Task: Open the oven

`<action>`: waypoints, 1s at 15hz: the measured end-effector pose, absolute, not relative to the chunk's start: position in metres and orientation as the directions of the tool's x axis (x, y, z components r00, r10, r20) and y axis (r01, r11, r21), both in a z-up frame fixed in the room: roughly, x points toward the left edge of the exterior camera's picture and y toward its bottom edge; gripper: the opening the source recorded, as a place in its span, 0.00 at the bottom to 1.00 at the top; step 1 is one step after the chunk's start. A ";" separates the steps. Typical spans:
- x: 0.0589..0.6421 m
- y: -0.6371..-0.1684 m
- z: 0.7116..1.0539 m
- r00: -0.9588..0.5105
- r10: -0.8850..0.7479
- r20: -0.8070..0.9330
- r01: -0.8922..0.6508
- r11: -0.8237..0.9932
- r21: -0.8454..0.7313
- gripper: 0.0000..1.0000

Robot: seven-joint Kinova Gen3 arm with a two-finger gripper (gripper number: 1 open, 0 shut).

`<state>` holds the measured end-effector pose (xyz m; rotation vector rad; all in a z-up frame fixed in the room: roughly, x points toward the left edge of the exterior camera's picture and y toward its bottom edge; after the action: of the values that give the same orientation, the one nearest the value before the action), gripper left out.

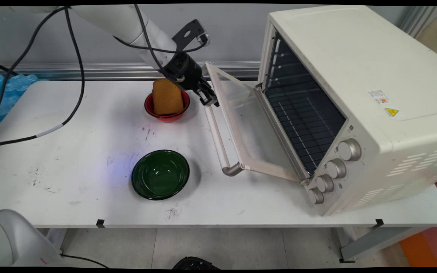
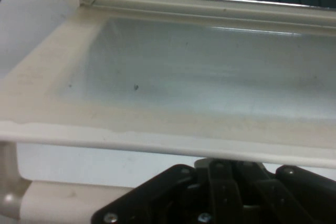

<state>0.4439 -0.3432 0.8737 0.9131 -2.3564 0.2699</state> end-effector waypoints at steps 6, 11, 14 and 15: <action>0.452 -0.336 0.866 -0.578 -0.558 0.595 -0.680 0.733 0.026 0.00; 0.460 -0.329 0.861 -0.578 -0.561 0.592 -0.681 0.731 0.028 0.00; 0.464 -0.323 0.859 -0.597 -0.546 0.588 -0.666 0.745 0.015 0.00; 0.465 -0.322 0.859 -0.602 -0.542 0.587 -0.663 0.748 0.012 0.00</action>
<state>0.4650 -0.3219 0.8588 0.9042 -2.3705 0.2779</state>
